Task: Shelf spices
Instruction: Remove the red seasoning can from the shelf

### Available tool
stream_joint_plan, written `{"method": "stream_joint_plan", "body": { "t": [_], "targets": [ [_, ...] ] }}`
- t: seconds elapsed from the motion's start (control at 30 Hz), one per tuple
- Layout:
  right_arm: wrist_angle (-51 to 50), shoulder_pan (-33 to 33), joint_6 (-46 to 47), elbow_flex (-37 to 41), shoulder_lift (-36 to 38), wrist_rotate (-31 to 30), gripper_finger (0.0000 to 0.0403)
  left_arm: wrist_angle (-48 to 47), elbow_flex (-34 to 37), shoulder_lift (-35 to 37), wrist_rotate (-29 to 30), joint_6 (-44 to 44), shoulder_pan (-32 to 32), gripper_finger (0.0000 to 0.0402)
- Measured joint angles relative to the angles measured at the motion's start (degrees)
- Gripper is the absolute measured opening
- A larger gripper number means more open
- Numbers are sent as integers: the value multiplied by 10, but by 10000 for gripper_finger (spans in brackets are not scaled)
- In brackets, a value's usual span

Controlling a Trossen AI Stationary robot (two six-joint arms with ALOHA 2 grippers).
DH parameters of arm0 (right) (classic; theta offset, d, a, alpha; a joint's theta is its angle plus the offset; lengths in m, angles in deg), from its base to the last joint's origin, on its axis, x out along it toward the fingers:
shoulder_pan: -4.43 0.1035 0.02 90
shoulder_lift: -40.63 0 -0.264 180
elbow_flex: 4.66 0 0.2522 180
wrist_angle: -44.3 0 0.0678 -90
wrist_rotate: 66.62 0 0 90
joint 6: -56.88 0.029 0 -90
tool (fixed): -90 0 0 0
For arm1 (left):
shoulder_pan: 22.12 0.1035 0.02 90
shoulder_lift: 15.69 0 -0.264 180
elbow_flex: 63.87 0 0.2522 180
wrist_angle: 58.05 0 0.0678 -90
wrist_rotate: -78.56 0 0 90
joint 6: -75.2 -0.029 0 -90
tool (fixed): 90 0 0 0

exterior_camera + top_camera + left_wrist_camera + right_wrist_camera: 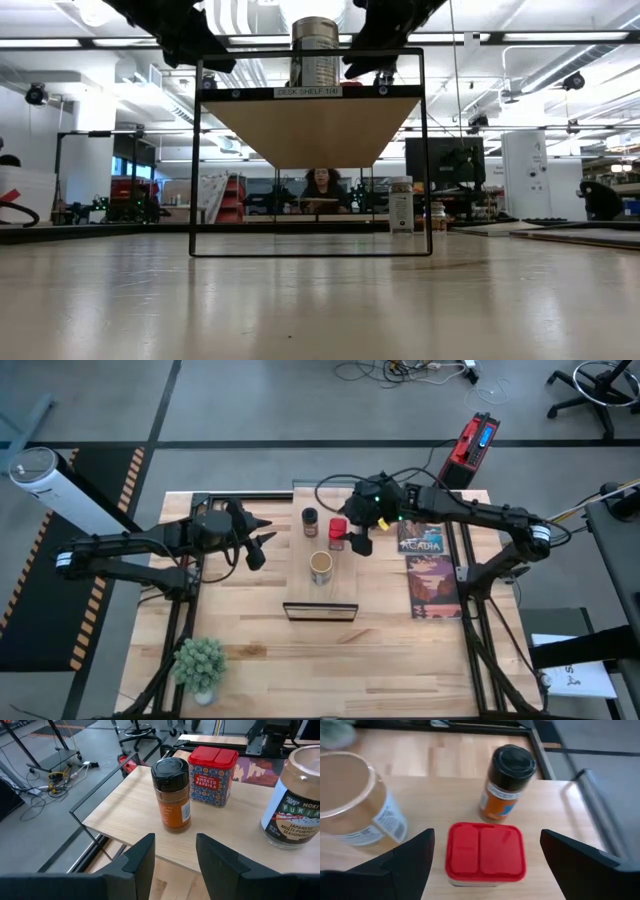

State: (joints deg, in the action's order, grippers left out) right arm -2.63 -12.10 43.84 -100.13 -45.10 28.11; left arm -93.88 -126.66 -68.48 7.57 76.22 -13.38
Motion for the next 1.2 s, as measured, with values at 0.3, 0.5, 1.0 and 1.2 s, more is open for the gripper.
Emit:
{"method": "stream_joint_plan", "body": {
  "t": [0.3,0.5,1.0,1.2],
  "targets": [
    [4,6,-5,2,-37,-1,339,0,0,0,0,10,0,135],
    [11,5,-11,-4,-57,-5,339,-11,0,0,0,15,0,153],
    [1,2,-14,-2,-31,-3,339,-21,0,0,-5,16,0,184],
    [-3,1,-12,-2,-46,-3,339,-21,0,0,-5,17,0,181]
  ]
}}
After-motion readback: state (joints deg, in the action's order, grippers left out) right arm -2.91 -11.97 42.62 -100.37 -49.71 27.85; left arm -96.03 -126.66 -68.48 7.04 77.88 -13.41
